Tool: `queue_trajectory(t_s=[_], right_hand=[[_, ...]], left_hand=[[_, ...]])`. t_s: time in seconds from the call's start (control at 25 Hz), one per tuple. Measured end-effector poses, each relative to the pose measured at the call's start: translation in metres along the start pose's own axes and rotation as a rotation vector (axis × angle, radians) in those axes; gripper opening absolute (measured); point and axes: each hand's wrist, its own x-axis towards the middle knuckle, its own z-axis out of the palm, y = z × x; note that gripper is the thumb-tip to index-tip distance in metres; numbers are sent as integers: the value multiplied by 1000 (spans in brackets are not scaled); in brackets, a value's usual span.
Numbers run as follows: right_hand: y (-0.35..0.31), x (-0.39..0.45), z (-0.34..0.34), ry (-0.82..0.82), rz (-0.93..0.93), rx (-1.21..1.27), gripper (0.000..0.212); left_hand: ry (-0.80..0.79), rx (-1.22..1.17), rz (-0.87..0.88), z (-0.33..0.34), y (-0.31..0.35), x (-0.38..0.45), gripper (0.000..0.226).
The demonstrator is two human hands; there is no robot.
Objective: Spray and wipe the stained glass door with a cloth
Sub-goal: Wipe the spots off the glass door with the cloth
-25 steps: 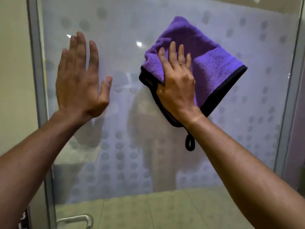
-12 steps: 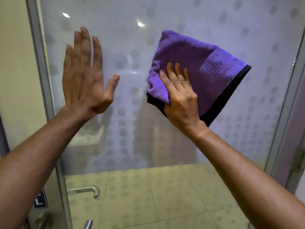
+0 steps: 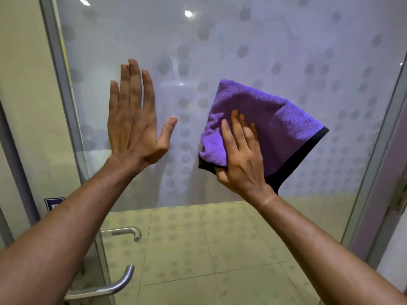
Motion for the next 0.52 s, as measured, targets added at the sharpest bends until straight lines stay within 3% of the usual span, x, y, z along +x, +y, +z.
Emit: queue_trajectory(t_s=[0.16,0.36,0.52], right_hand=[[1,20,6,73,52,-98,64],[-12,84,2,262,224,27,51],[-20,152,-8,287,340,122,55]], left_hand=[[-9,18,-4,2,1,-2,92],[-7,18,-6,4,0,-4,90],[13,-11,1,4,-1,-2,90]])
